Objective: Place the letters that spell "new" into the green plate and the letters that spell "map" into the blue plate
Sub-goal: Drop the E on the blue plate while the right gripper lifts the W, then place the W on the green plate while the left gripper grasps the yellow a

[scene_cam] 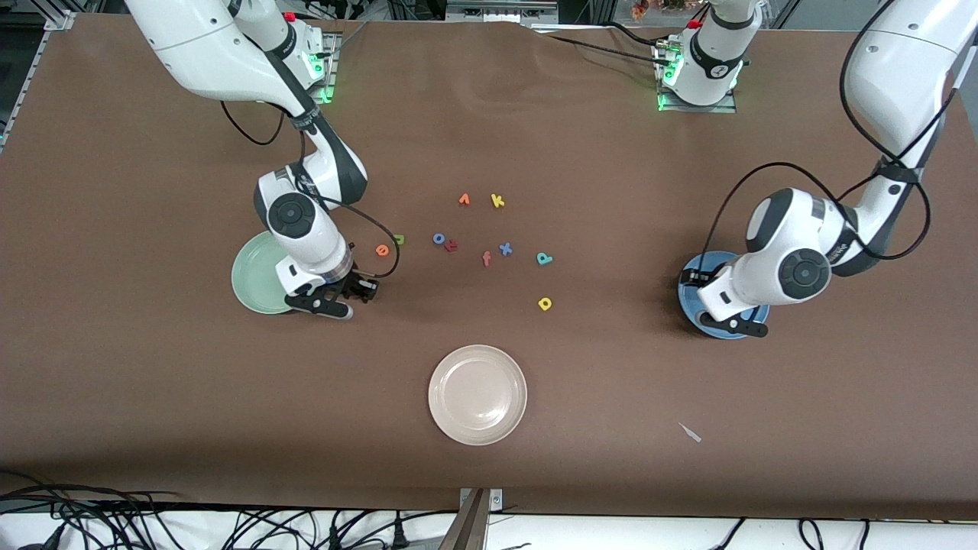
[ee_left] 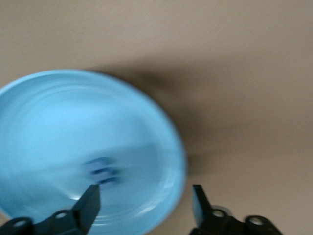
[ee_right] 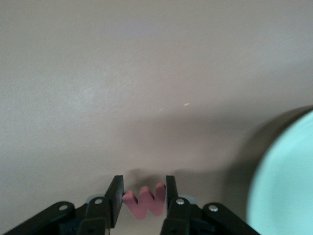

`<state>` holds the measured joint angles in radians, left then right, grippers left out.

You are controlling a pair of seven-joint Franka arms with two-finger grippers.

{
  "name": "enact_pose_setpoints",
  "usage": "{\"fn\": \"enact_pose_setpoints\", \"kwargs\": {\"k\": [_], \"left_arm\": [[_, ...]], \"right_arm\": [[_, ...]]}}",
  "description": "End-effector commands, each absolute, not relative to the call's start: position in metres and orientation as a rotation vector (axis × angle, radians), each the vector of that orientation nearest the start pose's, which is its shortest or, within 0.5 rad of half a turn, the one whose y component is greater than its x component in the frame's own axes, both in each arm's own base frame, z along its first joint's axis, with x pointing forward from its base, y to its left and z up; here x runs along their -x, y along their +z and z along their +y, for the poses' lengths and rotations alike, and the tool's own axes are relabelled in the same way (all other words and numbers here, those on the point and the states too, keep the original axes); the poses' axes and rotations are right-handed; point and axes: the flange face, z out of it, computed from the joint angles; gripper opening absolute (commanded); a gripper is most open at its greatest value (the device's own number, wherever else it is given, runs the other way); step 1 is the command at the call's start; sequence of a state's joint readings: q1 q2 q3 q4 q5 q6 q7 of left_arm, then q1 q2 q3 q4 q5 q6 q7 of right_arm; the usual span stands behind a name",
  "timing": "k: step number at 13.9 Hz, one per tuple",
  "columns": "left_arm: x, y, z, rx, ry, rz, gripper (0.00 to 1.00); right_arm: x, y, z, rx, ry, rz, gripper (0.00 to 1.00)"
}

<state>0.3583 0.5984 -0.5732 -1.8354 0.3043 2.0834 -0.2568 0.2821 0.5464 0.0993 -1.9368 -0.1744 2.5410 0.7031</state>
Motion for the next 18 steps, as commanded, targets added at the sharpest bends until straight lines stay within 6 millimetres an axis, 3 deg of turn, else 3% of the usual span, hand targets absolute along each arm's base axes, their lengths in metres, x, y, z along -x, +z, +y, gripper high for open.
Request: {"fn": "enact_pose_setpoints", "kwargs": {"k": [1, 3, 6, 9, 10, 11, 13, 16, 18], "left_arm": [[-0.622, 0.238, -0.166, 3.142, 0.349, -0.151, 1.00], [-0.625, 0.239, -0.218, 3.134, 0.318, -0.344, 1.00], [-0.622, 0.236, -0.278, 3.109, 0.307, -0.559, 1.00], [-0.619, 0.232, -0.331, 3.108, 0.245, -0.756, 1.00], [-0.615, 0.225, -0.347, 3.103, 0.222, -0.809, 1.00], [-0.611, 0.218, -0.359, 3.077, 0.180, -0.913, 1.00], [-0.602, 0.199, -0.378, 3.036, 0.093, -0.987, 1.00], [-0.601, 0.182, -0.390, 3.016, 0.064, -1.056, 1.00], [-0.599, 0.175, -0.399, 3.000, 0.054, -1.091, 0.98]], "right_arm": [[-0.591, 0.248, 0.215, 3.207, -0.092, 0.224, 0.34], [-0.595, 0.262, 0.193, 3.252, -0.044, 0.148, 0.34], [-0.594, 0.267, 0.157, 3.295, 0.039, 0.078, 0.36], [-0.579, 0.244, 0.132, 3.298, 0.066, 0.062, 0.43], [-0.570, 0.232, 0.128, 3.290, 0.047, 0.059, 0.54], [-0.565, 0.227, 0.125, 3.282, 0.018, 0.062, 0.78], [-0.562, 0.228, 0.124, 3.277, 0.009, 0.072, 0.96], [-0.559, 0.243, 0.133, 3.270, 0.035, 0.182, 0.97], [-0.553, 0.254, 0.163, 3.218, 0.028, 0.308, 0.97]]}}
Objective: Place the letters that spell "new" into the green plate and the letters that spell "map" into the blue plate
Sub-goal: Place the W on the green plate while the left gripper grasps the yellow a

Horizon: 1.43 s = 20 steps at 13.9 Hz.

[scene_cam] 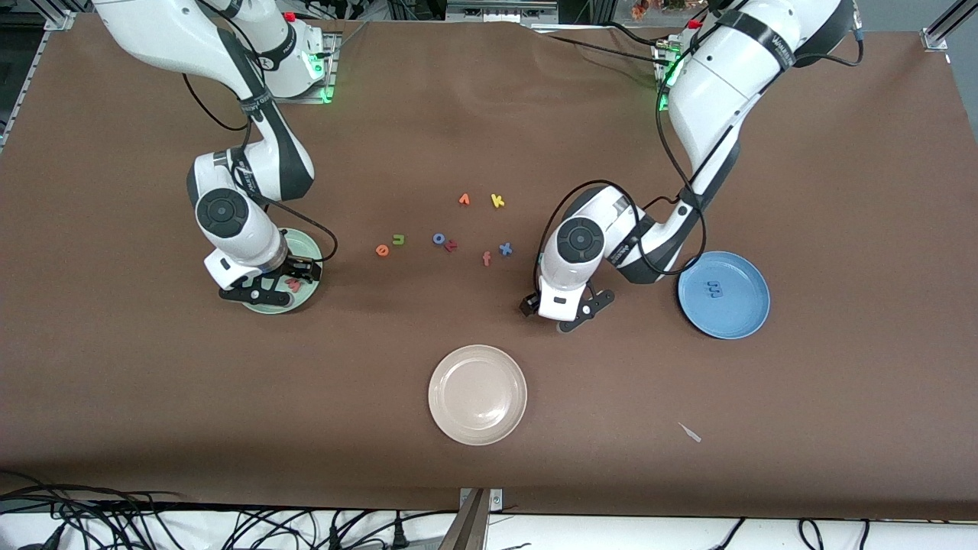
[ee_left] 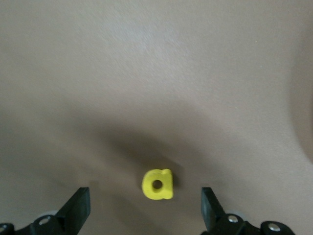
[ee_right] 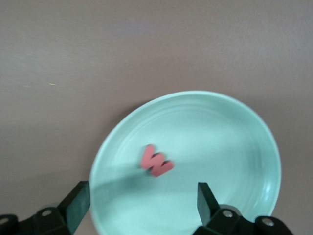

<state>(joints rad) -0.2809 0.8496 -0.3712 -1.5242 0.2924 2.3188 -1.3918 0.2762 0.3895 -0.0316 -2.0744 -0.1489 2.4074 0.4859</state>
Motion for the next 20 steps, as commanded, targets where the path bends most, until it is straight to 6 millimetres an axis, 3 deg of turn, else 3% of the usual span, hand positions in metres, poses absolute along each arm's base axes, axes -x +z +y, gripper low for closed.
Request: {"fn": "enact_pose_setpoints", "kwargs": {"k": [1, 5, 6, 9, 10, 12, 14, 17, 20], "left_arm": [[-0.598, 0.173, -0.400, 2.999, 0.055, -1.087, 0.93], [-0.600, 0.172, -0.396, 2.994, 0.048, -1.090, 0.57], [-0.600, 0.172, -0.396, 2.993, 0.049, -1.089, 0.42], [-0.600, 0.172, -0.396, 2.996, 0.047, -1.083, 0.06], [-0.601, 0.173, -0.395, 2.998, 0.045, -1.076, 0.00], [-0.611, 0.181, -0.383, 2.998, 0.031, -1.070, 0.00], [-0.624, 0.197, -0.356, 2.990, 0.058, -1.020, 0.00], [-0.632, 0.216, -0.311, 2.970, 0.219, -0.788, 0.00], [-0.645, 0.240, -0.243, 2.990, 0.380, -0.534, 0.00]], "right_arm": [[-0.551, 0.255, 0.169, 3.208, 0.024, 0.362, 0.97], [-0.526, 0.258, 0.237, 3.139, 0.019, 0.560, 0.97], [-0.521, 0.255, 0.251, 3.121, 0.020, 0.600, 0.97], [-0.505, 0.242, 0.277, 3.075, 0.009, 0.665, 0.97], [-0.500, 0.235, 0.281, 3.069, 0.005, 0.660, 0.97], [-0.488, 0.219, 0.280, 3.047, -0.020, 0.643, 0.97], [-0.479, 0.205, 0.281, 3.030, -0.035, 0.623, 0.97], [-0.474, 0.195, 0.282, 3.032, -0.023, 0.614, 0.96], [-0.467, 0.184, 0.280, 3.018, -0.042, 0.600, 0.92]]}}
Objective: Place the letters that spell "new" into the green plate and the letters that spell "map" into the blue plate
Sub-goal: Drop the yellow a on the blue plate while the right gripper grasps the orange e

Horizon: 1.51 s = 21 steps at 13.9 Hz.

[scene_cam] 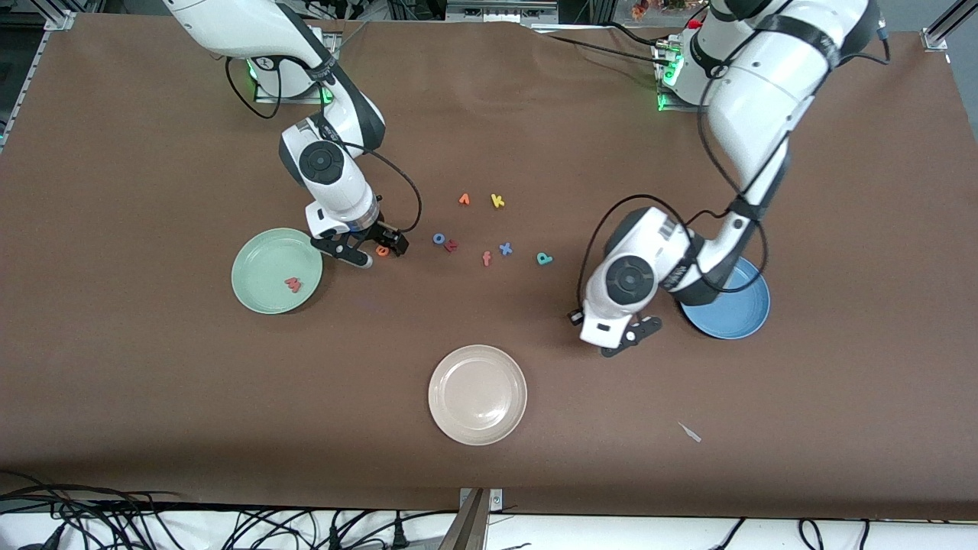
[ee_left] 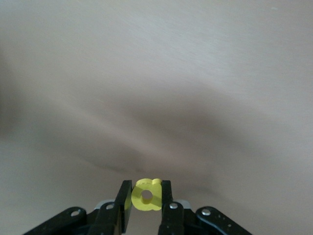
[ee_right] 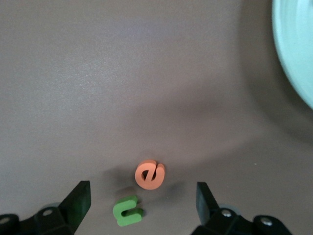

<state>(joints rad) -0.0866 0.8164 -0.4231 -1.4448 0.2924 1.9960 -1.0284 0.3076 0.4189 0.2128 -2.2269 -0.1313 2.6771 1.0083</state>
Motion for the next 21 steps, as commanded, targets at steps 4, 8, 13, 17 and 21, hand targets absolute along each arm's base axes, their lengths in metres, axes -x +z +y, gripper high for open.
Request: {"fn": "enact_pose_setpoints", "kwargs": {"k": [4, 8, 13, 17, 21], "left_arm": [[-0.654, 0.246, -0.152, 2.999, 0.545, -0.179, 0.00], [-0.652, 0.223, -0.076, 3.004, 0.658, 0.175, 0.00], [-0.651, 0.222, -0.057, 3.020, 0.700, 0.304, 1.00], [-0.641, 0.236, -0.133, 3.001, 0.662, -0.295, 1.00], [-0.622, 0.244, -0.205, 2.942, 0.589, -0.827, 1.00]], "right_arm": [[-0.467, 0.180, 0.279, 3.024, -0.053, 0.576, 0.92], [-0.466, 0.175, 0.278, 3.028, -0.048, 0.570, 0.79], [-0.468, 0.169, 0.273, 3.041, -0.062, 0.555, 0.73], [-0.470, 0.166, 0.271, 3.032, -0.072, 0.558, 0.64], [-0.469, 0.166, 0.272, 3.032, -0.072, 0.555, 0.36]]}}
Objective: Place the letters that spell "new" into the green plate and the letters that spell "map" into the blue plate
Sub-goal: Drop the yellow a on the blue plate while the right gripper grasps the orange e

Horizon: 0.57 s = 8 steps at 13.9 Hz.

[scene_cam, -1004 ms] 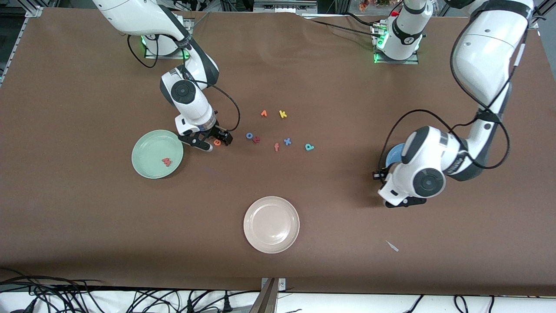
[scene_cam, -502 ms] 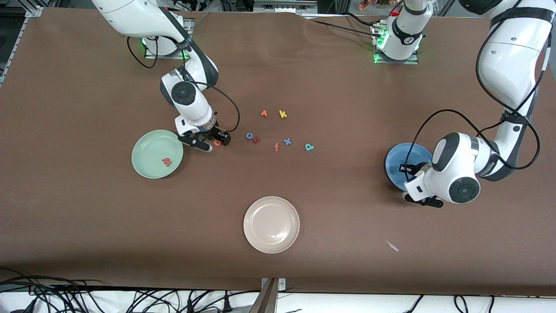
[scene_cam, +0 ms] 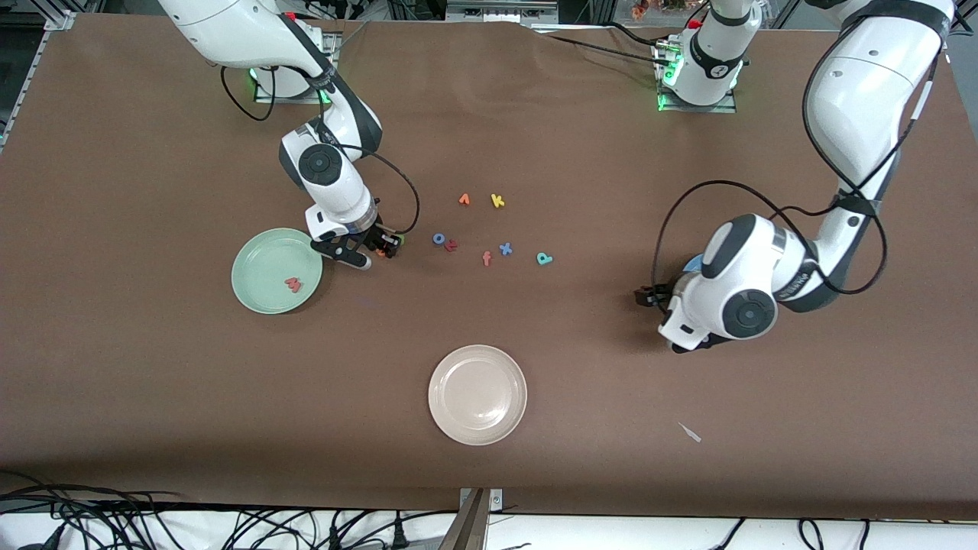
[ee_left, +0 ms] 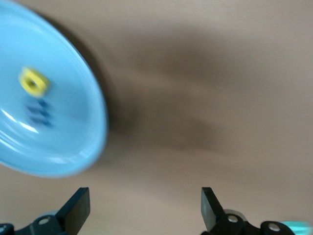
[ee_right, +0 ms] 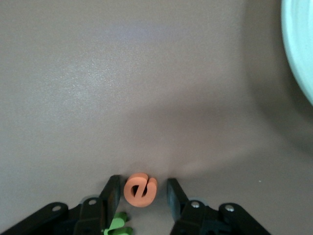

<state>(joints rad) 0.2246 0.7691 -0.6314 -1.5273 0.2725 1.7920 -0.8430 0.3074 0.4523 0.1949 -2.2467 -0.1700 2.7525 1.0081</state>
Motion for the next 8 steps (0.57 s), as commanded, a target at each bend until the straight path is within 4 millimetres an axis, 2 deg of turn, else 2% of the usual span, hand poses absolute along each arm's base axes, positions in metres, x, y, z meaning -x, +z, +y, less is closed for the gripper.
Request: {"fn": "enact_pose_setpoints", "kwargs": {"k": [1, 3, 5, 7, 8], "left_arm": [[-0.611, 0.241, -0.221, 2.918, 0.559, -0.942, 1.00], [-0.586, 0.240, -0.250, 2.854, 0.483, -1.197, 1.00], [-0.566, 0.241, -0.278, 2.727, 0.411, -1.525, 1.00], [-0.549, 0.239, -0.315, 2.609, 0.338, -1.678, 1.00], [-0.546, 0.239, -0.323, 2.532, 0.290, -1.797, 1.00]], "right_arm": [[-0.469, 0.166, 0.274, 3.033, -0.074, 0.548, 0.32], [-0.469, 0.166, 0.274, 3.033, -0.074, 0.546, 0.25], [-0.475, 0.174, 0.269, 3.038, -0.095, 0.533, 0.24], [-0.486, 0.192, 0.253, 3.088, -0.103, 0.487, 0.24], [-0.493, 0.203, 0.246, 3.119, -0.099, 0.443, 0.24]]}}
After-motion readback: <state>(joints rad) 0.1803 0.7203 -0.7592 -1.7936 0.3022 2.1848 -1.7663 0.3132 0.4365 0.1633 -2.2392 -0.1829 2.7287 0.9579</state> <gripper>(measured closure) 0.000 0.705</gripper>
